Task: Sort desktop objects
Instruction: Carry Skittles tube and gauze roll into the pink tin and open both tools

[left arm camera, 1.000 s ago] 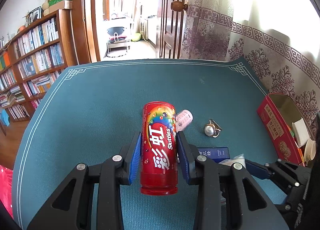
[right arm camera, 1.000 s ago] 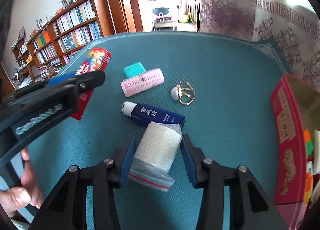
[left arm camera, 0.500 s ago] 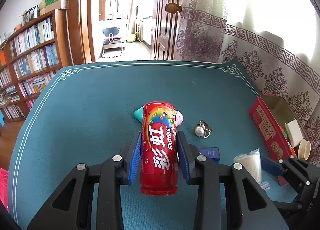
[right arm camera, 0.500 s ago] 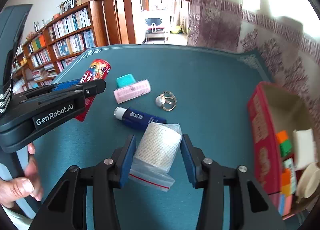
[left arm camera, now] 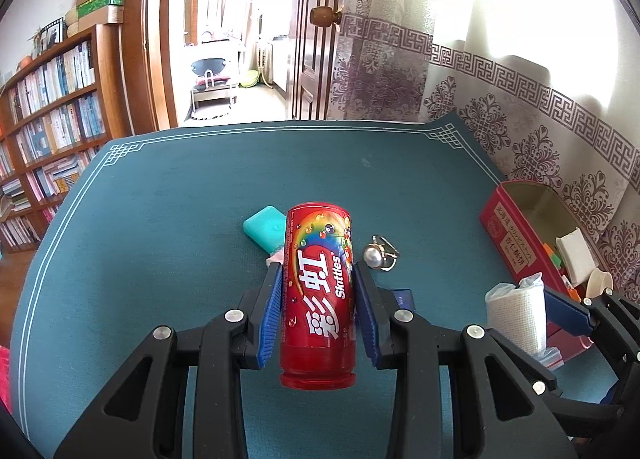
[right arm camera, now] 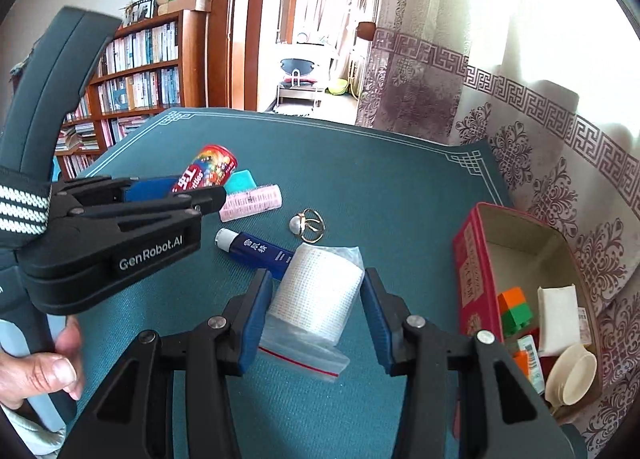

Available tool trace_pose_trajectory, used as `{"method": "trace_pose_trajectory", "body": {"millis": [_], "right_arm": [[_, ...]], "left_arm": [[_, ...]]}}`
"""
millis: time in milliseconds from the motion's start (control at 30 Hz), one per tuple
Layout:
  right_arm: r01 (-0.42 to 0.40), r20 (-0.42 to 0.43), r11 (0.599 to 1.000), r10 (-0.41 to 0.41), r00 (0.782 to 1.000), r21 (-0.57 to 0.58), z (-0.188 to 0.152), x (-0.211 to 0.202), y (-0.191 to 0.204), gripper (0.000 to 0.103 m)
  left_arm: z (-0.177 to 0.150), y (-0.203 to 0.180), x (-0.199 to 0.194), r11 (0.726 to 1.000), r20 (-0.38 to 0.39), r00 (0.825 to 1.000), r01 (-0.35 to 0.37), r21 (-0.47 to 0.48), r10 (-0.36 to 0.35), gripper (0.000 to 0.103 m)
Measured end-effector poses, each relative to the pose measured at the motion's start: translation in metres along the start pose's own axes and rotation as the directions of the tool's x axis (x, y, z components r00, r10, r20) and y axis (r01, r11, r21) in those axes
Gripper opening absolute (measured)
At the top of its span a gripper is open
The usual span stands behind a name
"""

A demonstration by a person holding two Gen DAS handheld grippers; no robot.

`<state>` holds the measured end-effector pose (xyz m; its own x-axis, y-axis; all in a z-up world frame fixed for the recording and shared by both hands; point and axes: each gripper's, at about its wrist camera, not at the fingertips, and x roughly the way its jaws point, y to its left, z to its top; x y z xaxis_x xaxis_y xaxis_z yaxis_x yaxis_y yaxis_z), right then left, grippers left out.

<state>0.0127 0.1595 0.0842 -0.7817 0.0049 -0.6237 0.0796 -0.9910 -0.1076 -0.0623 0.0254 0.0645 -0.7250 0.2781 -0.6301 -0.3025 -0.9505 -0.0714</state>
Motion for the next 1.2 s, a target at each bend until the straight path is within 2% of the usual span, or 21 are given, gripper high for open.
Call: {"method": "trace_pose_trajectory", "body": {"millis": [567,733,1200], "right_arm": [[0.014,0.049,0.999,-0.017,0.999,0.053,-0.006,-0.023,-0.024,0.050],[0.021,0.057,0.993,-0.028,0.998,0.115,-0.015,-0.034,-0.049,0.050],[0.111,0.097,0.943,-0.148,0.984,0.313,-0.035,-0.072,-0.139,0.050]], "left_arm": [[-0.005,-0.028,-0.004,0.998,-0.001,0.998,0.064,0.027,-0.064,0.038],[-0.011,-0.042,-0.004,0.996,-0.020,0.997,0.080,0.035,-0.079,0.038],[-0.016,-0.100,-0.010,0.981,-0.054,0.985,0.168,0.093,-0.163,0.038]]}}
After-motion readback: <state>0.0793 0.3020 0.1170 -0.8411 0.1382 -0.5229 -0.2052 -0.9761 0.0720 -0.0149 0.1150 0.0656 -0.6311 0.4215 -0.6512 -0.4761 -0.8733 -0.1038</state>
